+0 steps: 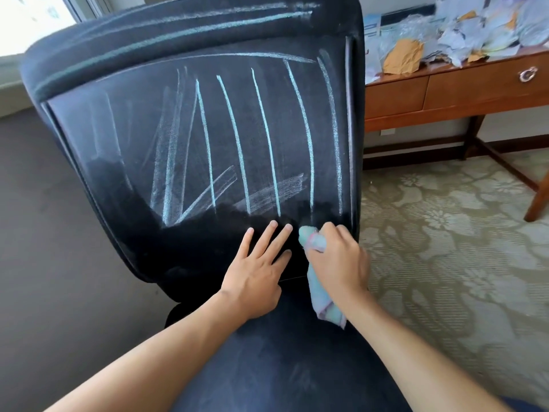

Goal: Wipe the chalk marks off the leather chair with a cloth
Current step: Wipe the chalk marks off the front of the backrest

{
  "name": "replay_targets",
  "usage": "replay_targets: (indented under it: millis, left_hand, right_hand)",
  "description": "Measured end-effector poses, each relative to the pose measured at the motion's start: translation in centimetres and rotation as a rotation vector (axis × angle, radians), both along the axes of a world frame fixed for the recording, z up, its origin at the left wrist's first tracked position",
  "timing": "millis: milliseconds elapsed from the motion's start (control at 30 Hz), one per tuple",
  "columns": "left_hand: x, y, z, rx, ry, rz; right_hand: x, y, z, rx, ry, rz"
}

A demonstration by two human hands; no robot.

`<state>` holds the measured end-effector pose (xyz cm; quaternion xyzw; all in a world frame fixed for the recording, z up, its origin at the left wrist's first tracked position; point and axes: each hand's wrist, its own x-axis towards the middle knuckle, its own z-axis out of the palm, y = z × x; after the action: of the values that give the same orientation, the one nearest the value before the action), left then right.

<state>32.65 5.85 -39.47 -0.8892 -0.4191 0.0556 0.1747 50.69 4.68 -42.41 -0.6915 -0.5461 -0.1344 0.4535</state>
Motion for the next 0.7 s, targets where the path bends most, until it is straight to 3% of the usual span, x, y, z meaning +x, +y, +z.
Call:
replay_targets:
  millis: [167, 300, 433, 600, 700]
  left_hand:
    - [0.1, 0.0, -0.6, 0.04, -0.012, -0.001]
    - [0.4, 0.0, -0.6, -0.006, -0.006, 0.019]
    - [0.8, -0.3, 0.0, -0.057, 0.015, 0.056]
    - [0.7, -0.5, 0.1, -0.054, 0.018, 0.052]
    - [0.7, -0.6, 0.4, -0.096, 0.045, 0.06]
  right_hand:
    - [0.4, 0.7, 5.3, 0.213, 0.057, -0.091]
    - [0.0, 0.5, 1.6, 0.032, 0.007, -0.024]
    - [-0.5, 0.3, -0.3, -0.151, 0.117, 0.028]
    - [-0.4, 0.8, 4.3, 0.138, 0.087, -0.074]
    - [-0.4, 1.0, 4.0, 0.09, 0.091, -0.081]
